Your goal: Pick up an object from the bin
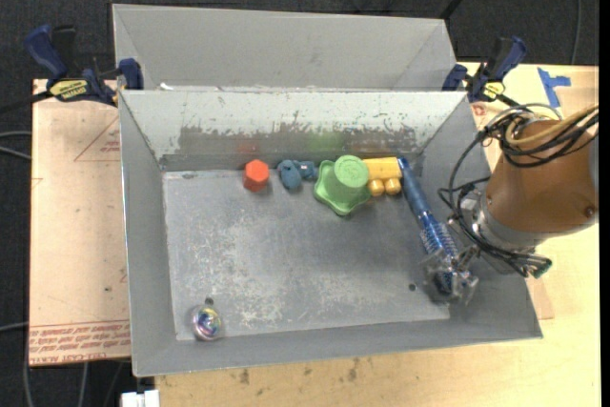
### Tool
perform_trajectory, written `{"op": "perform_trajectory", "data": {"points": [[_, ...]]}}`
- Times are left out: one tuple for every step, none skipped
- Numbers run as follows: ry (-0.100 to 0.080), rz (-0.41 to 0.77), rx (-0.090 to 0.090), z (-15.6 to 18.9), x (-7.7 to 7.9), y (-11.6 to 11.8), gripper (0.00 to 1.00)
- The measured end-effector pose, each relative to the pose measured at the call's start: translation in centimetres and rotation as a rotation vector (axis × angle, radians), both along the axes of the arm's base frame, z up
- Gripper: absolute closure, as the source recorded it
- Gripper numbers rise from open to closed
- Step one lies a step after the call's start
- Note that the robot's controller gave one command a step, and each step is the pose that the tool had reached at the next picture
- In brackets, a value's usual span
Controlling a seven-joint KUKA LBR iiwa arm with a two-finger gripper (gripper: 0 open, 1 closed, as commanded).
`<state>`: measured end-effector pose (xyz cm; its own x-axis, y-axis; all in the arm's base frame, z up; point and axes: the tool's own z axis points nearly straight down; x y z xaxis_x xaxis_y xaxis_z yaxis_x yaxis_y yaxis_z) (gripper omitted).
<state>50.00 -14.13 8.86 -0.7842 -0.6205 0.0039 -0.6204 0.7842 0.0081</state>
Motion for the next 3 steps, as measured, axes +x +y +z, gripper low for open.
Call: {"op": "perform_trajectory", "data": {"points": [[-0.015, 0.709, -0.003, 12.7, -0.2, -0.8, 1.00], [-0.012, 0.709, 0.001, 12.5, -0.2, -0.7, 0.00], [-0.006, 0.862, 0.008, 2.7, 0.3, 4.9, 0.00]]}}
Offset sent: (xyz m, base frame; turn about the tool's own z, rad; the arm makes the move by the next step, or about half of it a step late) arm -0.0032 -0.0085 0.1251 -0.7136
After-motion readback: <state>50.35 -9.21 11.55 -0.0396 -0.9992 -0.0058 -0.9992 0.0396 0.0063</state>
